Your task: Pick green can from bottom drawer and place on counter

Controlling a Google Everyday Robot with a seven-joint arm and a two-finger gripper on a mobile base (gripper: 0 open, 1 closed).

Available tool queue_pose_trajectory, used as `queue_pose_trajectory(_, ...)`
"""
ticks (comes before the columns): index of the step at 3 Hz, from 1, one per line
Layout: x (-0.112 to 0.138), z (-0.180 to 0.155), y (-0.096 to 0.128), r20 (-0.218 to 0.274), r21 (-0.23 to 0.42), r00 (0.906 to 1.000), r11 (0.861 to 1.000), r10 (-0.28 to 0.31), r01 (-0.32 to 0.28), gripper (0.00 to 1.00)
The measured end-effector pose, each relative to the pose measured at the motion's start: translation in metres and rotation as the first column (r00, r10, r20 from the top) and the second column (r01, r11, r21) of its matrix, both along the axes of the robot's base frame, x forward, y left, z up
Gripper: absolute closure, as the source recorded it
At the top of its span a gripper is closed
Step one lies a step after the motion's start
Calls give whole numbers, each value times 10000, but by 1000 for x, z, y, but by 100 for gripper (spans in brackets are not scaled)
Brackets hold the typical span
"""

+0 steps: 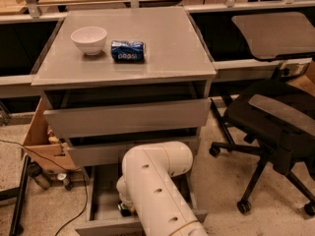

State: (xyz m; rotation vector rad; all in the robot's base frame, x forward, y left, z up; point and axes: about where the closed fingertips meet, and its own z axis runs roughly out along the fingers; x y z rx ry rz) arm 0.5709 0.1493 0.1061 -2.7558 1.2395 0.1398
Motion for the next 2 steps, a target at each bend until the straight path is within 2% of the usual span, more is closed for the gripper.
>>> queue_pose_trajectory(1, 12, 18, -8, 266, 92, 9974, 9977, -677, 675, 64)
queue_pose_trajectory(2, 27, 63, -17, 820, 454, 9891, 9919, -1220, 1185, 87)
